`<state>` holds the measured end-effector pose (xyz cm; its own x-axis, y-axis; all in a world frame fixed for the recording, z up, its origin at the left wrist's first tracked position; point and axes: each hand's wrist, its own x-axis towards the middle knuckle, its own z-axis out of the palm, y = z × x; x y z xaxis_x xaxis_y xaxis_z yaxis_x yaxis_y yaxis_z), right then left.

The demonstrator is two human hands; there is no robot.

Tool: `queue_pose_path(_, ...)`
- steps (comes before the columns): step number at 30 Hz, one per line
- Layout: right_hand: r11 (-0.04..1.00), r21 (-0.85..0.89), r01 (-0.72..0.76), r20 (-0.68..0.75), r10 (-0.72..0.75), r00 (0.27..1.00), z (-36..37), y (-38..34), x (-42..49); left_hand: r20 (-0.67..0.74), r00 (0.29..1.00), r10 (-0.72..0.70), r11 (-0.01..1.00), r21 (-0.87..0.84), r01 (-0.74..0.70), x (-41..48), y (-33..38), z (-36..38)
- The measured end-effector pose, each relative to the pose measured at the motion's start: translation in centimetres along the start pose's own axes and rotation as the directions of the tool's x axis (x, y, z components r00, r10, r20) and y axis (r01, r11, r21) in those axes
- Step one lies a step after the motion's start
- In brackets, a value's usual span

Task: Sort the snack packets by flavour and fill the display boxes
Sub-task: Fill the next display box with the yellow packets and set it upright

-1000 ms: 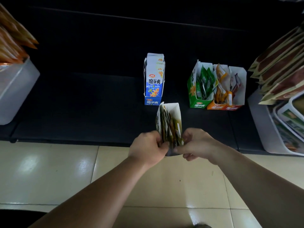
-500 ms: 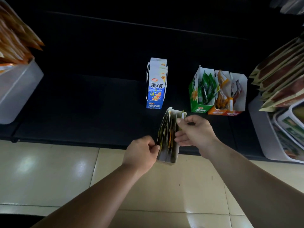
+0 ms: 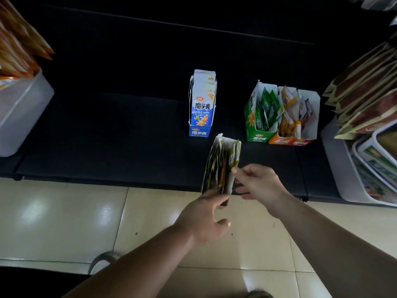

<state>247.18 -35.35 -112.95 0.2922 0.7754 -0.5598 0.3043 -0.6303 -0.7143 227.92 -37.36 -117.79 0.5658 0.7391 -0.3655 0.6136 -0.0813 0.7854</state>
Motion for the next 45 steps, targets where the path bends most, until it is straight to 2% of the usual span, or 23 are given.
queue_pose_path(4, 1.0, -0.002, 0.012, 0.047, -0.012, 0.999, -0.2, 0.2, -0.1, 0.001, 1.0, -0.019, 1.0, 0.018, 0.019, 0.8, 0.5, -0.2)
queue_pose_path(7, 1.0, -0.001, 0.008, 0.066, -0.008, 0.998, -0.3, 0.4, -0.1, -0.088, 0.995, -0.04, 0.999, -0.012, 0.039, 0.8, 0.6, -0.2)
queue_pose_path(11, 1.0, -0.013, -0.02, 0.058, 0.021, 0.998, -0.1, 0.4, -0.1, 0.026, 0.999, -0.019, 0.972, 0.235, 0.013, 0.8, 0.5, 0.0)
queue_pose_path(15, 0.999, -0.037, -0.026, 0.066, 0.029, 0.997, 0.2, 0.4, -0.1, 0.058, 0.996, -0.065, 0.975, 0.218, 0.051, 1.3, 0.5, -0.2)
queue_pose_path(18, 0.998, -0.052, -0.018, 0.038, 0.02, 0.999, -0.1, 0.0, -0.2, -0.107, 0.994, 0.002, 0.996, 0.091, 0.008, 1.3, 0.8, -1.3)
queue_pose_path(21, 0.992, -0.122, 0.035, 0.08, -0.026, 0.996, -0.7, -0.7, -0.3, -0.311, 0.947, 0.078, 0.997, 0.039, -0.07, 1.6, 1.6, -2.5)
queue_pose_path(25, 0.915, -0.371, 0.156, 0.217, -0.077, 0.973, -0.1, -1.6, -0.9, -0.389, 0.914, 0.119, 0.983, -0.081, -0.163, 2.1, 2.9, -3.7)
queue_pose_path(28, 0.836, -0.506, 0.212, 0.153, -0.155, 0.976, 0.8, -1.9, -1.4, -0.402, 0.906, 0.136, 0.982, -0.065, -0.176, 2.1, 3.3, -3.9)
queue_pose_path(31, 0.798, -0.539, 0.27, 0.135, -0.235, 0.963, 1.4, -2.0, -2.1, -0.443, 0.881, 0.167, 0.982, -0.002, -0.188, 2.4, 3.4, -4.5)
queue_pose_path(34, 0.796, -0.507, 0.331, 0.153, -0.295, 0.943, 1.9, -1.5, -2.7, -0.428, 0.893, 0.138, 0.975, -0.099, -0.198, 2.6, 3.7, -4.9)
queue_pose_path(37, 0.769, -0.553, 0.32, 0.104, -0.317, 0.943, 2.0, -0.9, -3.2, -0.454, 0.889, 0.057, 0.967, -0.195, -0.162, 2.3, 3.7, -4.7)
queue_pose_path(39, 0.743, -0.593, 0.31, 0.066, -0.34, 0.938, 1.9, -0.5, -3.4, -0.514, 0.853, 0.086, 0.977, -0.125, -0.174, 2.2, 2.8, -4.7)
queue_pose_path(41, 0.759, -0.587, 0.283, -0.012, -0.358, 0.933, 1.6, -0.2, -3.3, -0.539, 0.829, 0.149, 0.981, -0.023, -0.191, 2.1, 1.5, -4.7)
queue_pose_path(45, 0.798, -0.544, 0.26, -0.117, -0.379, 0.918, 0.9, -0.6, -2.1, -0.495, 0.862, 0.113, 0.992, 0.003, -0.128, 1.9, 0.3, -4.1)
